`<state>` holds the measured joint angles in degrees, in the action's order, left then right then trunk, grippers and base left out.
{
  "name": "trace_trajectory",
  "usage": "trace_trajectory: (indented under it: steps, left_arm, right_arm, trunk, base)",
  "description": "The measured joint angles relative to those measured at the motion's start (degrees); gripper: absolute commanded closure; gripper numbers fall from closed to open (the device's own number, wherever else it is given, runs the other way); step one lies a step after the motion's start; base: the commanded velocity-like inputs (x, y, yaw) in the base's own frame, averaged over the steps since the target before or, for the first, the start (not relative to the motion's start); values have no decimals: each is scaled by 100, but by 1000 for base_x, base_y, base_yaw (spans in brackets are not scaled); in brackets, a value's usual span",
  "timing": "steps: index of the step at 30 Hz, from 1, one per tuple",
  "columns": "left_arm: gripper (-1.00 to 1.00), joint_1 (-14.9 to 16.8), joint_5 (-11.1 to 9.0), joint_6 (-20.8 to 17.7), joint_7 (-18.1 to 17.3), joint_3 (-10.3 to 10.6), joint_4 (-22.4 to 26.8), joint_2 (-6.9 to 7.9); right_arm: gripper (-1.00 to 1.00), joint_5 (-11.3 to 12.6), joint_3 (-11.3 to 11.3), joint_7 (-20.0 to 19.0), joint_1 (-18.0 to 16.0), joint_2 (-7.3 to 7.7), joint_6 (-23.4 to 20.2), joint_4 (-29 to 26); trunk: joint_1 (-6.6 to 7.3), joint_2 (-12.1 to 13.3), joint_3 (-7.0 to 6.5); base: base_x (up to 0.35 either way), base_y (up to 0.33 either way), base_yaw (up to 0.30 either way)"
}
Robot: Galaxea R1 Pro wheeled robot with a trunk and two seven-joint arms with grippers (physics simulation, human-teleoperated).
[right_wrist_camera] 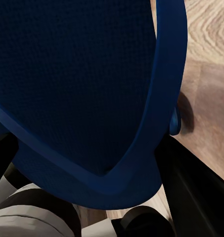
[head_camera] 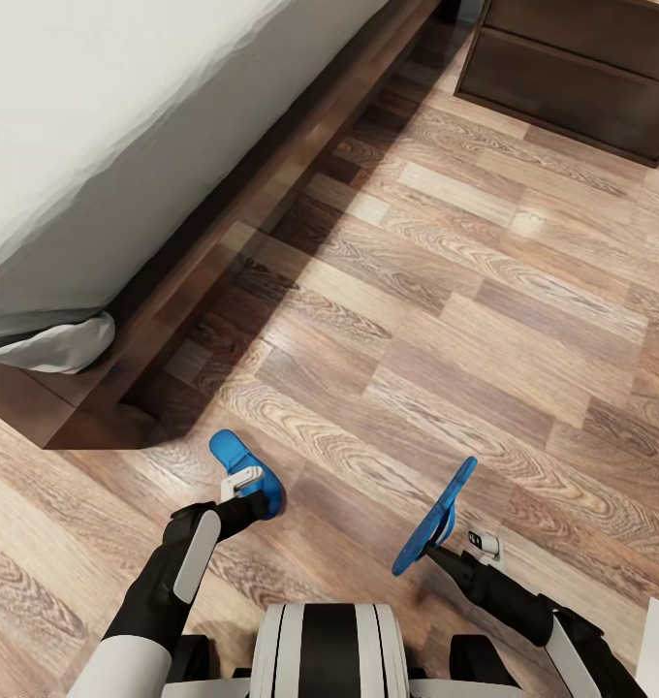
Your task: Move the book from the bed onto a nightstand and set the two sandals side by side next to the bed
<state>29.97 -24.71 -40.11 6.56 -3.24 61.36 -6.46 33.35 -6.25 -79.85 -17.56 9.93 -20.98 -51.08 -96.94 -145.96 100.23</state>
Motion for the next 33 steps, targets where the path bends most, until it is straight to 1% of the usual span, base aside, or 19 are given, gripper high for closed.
trace_trajectory:
  steps: [14, 15, 33]
  left_arm:
    - [100, 0, -5, 5, 0, -6, 14, 0]
    - [-100, 1, -6, 5, 0, -4, 15, 0]
    - [-100, -1, 0, -2, 0, -2, 18, 0]
  right_arm:
    - [100, 0, 0, 0, 0, -1, 0, 0]
    - [100, 0, 0, 0, 0, -1, 0, 0]
    - [100, 0, 0, 0, 0, -1, 0, 0]
  trunk:
    - [0, 0, 0]
    - [0, 0, 0]
    - [0, 0, 0]
  base:
    - [0, 0, 0]
    - [0, 0, 0]
    - [0, 0, 0]
